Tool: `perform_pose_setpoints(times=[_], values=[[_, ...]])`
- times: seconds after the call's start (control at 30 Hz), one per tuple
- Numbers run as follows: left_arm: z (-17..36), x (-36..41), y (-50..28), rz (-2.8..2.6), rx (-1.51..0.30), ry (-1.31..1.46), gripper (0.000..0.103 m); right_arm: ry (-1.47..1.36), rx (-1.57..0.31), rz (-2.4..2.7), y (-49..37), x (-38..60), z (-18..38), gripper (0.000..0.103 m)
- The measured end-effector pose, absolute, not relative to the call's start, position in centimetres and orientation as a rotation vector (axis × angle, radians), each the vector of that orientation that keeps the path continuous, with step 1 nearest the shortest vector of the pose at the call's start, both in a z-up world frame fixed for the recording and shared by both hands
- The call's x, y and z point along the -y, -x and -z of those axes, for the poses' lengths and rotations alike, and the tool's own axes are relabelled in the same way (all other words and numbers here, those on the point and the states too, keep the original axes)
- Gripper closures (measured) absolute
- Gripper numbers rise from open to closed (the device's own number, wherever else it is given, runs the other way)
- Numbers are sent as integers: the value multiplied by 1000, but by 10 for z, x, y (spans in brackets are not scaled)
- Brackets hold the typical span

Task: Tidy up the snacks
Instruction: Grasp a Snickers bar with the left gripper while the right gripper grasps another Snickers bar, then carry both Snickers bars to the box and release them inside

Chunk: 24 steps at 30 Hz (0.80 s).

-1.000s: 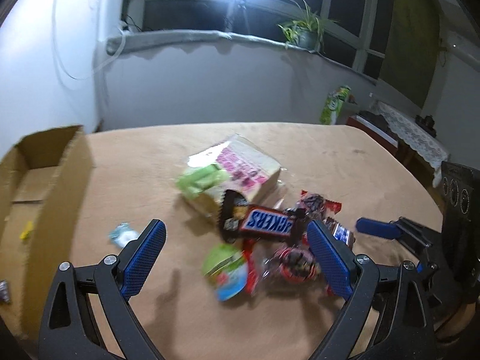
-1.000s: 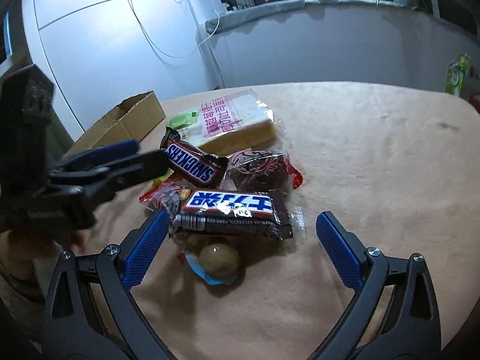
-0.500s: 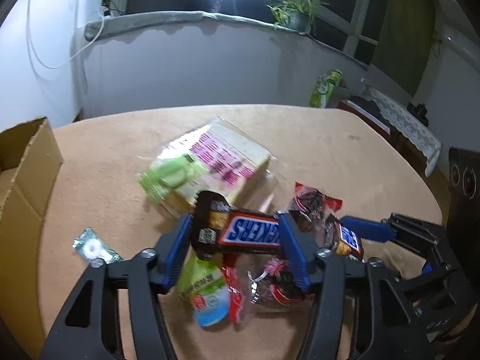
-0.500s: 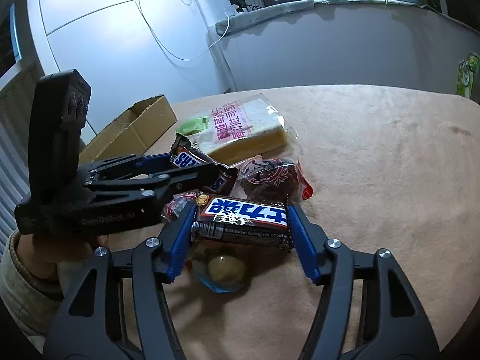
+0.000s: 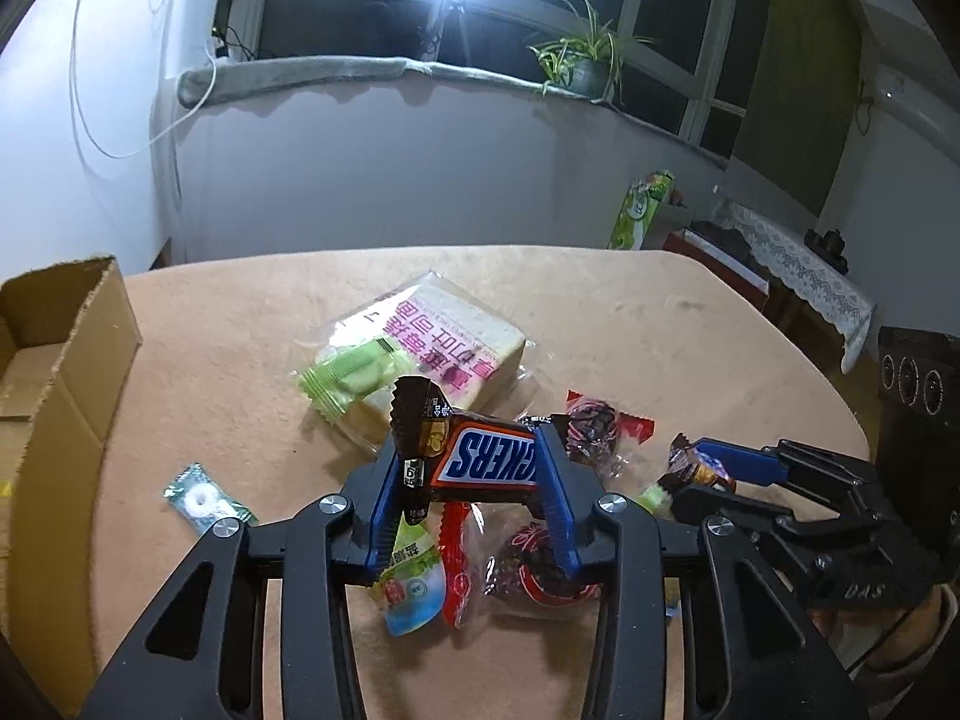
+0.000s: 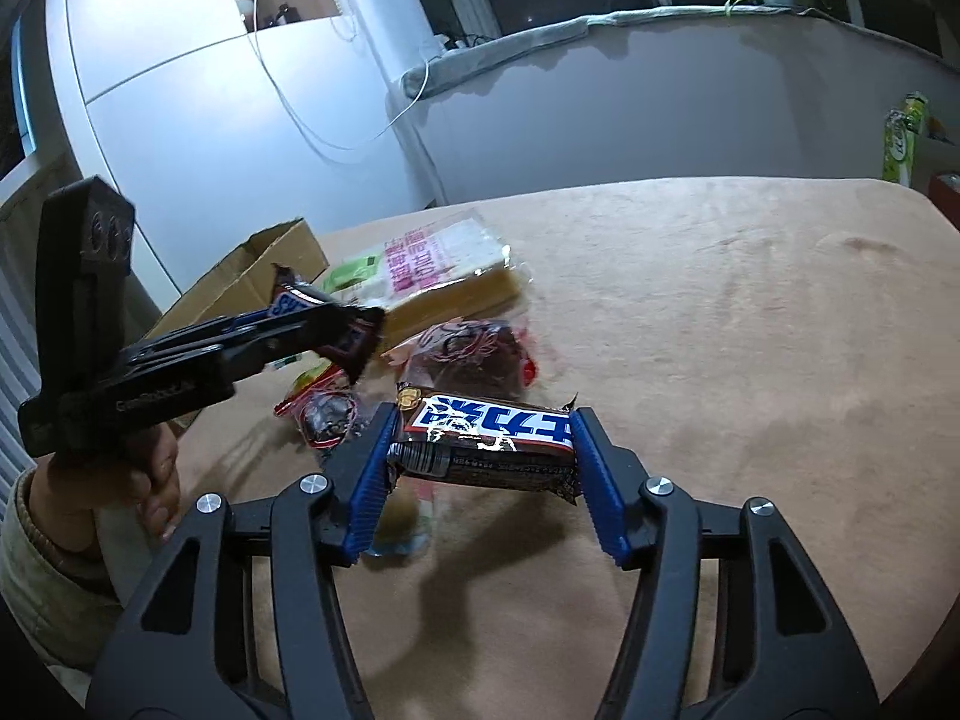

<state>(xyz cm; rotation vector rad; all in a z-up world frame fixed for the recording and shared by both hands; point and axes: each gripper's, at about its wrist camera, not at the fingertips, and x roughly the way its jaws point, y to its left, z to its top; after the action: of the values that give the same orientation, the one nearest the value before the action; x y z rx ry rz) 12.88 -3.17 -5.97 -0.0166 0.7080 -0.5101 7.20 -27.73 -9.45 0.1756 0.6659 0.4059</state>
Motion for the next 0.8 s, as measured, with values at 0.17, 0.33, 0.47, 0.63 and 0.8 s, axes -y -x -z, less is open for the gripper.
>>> perform_pose_setpoints(times=[0.17, 0.33, 0.47, 0.63, 0.8], values=[[49, 23, -121, 482, -675, 25, 64, -185, -631, -374, -68, 291, 85, 44], [39, 8, -112, 442, -642, 28, 64, -176, -612, -339, -65, 298, 74, 44], [32, -9, -104, 405, -613, 44, 64, -161, -602, -332, -64, 296, 66, 43], [25, -31, -92, 375, -580, 68, 64, -128, -592, -343, -62, 281, 55, 44], [19, -60, -82, 335, -551, 95, 64, -89, -581, -370, -62, 257, 43, 44]])
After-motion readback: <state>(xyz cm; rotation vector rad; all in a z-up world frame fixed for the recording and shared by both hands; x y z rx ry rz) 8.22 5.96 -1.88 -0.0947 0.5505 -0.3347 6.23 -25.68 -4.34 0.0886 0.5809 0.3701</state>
